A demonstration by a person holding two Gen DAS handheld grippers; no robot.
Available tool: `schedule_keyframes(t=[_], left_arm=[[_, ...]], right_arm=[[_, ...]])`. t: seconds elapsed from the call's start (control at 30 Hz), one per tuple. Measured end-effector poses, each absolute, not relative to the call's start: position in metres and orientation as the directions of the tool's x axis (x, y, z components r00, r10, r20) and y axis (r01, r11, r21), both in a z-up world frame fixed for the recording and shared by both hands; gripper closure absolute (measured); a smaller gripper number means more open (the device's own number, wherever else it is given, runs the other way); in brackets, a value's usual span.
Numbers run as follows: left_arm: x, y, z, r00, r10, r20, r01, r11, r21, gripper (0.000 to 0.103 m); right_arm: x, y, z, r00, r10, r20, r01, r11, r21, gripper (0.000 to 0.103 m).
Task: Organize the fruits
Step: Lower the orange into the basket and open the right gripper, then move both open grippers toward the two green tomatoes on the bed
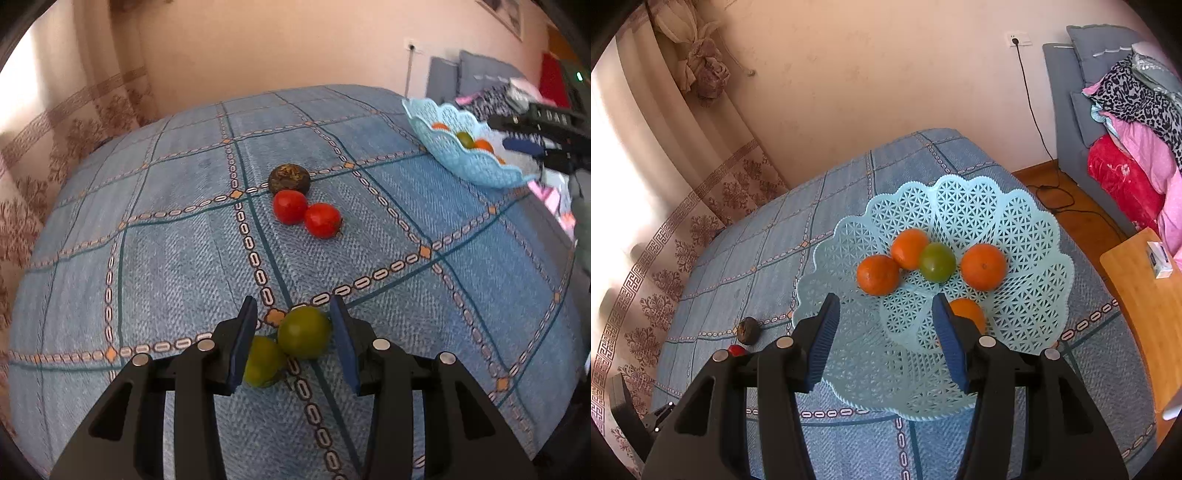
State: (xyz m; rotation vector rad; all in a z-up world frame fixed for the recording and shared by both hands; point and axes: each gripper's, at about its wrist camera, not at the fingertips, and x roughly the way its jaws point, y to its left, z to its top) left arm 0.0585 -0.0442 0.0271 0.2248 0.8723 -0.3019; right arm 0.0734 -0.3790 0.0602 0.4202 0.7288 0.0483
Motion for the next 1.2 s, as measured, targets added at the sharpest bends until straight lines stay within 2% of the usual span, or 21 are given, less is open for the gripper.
schedule_keyframes(t=[0.17,0.33,0.5,0.63,1.2], left_arm=[[0.057,-0.039,0.027,0.599,-0.150,-0.786,0.348,0.933,0.087,0.059],[0.046,-0.025,0.027,0.608,-0.133,-0.783,0.308,0.948,0.078,0.052],[0.030,-0.021,0.029,0.623,-0.130,-0.771,0.312,0.946,0.092,0.050],[0.021,-0.016,0.028,0.625,-0.127,-0.770,0.314,0.944,0.099,0.042],[0.006,0.004,0.023,0.599,-0.160,-0.785,0.311,0.949,0.044,0.041]], right_arm=[[0.073,-0.375,0.061,0.747,0.198,-0.635,0.085,0.918,0.387,0.049],[0.073,-0.370,0.060,0.743,0.207,-0.636,0.073,0.920,0.385,0.049],[0.072,-0.364,0.061,0.740,0.217,-0.636,0.055,0.924,0.379,0.049],[0.070,-0.357,0.062,0.739,0.228,-0.634,0.033,0.927,0.373,0.049],[0.070,-0.344,0.058,0.725,0.244,-0.644,0.006,0.933,0.360,0.049]])
